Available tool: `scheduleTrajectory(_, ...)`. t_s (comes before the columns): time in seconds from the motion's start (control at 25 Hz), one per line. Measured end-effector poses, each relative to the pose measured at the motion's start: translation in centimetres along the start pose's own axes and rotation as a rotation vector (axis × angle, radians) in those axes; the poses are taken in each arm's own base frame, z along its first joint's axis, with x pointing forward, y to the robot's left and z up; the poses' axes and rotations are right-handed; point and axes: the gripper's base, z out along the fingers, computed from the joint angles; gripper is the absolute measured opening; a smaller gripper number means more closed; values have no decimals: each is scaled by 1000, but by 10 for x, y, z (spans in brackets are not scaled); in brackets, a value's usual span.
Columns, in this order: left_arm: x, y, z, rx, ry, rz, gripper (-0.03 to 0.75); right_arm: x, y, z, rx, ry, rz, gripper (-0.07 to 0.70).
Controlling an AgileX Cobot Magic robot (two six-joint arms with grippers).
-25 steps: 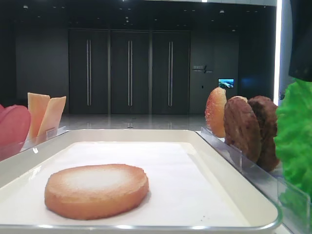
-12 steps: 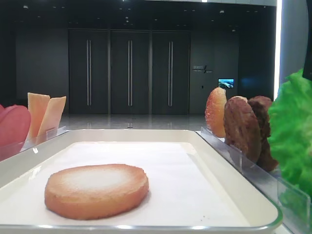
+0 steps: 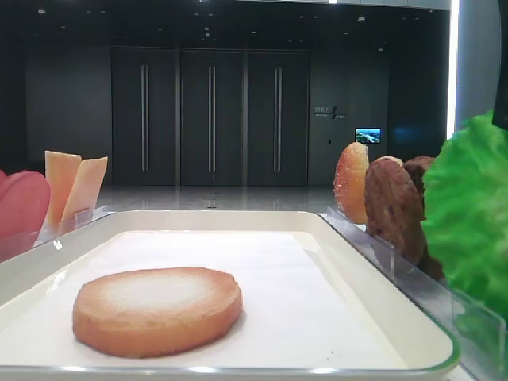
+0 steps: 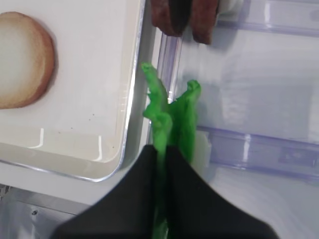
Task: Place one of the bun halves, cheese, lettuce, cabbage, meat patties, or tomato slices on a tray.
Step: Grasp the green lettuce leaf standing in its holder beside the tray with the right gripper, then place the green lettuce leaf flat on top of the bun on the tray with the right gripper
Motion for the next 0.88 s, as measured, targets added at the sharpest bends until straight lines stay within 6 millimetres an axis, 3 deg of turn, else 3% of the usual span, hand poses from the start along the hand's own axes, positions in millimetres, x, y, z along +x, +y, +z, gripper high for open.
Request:
scheduleTrajectory(0.44, 0, 0, 0, 0, 0, 0, 211, -18, 28, -49, -17, 5, -63, 14)
scheduleTrajectory(0.64, 0, 0, 0, 0, 0, 0, 211, -17, 37, -55, -53, 0, -80, 14)
scheduleTrajectory(0.88, 0, 0, 0, 0, 0, 0, 211, -18, 63, -54, -353, -56, -113, 14)
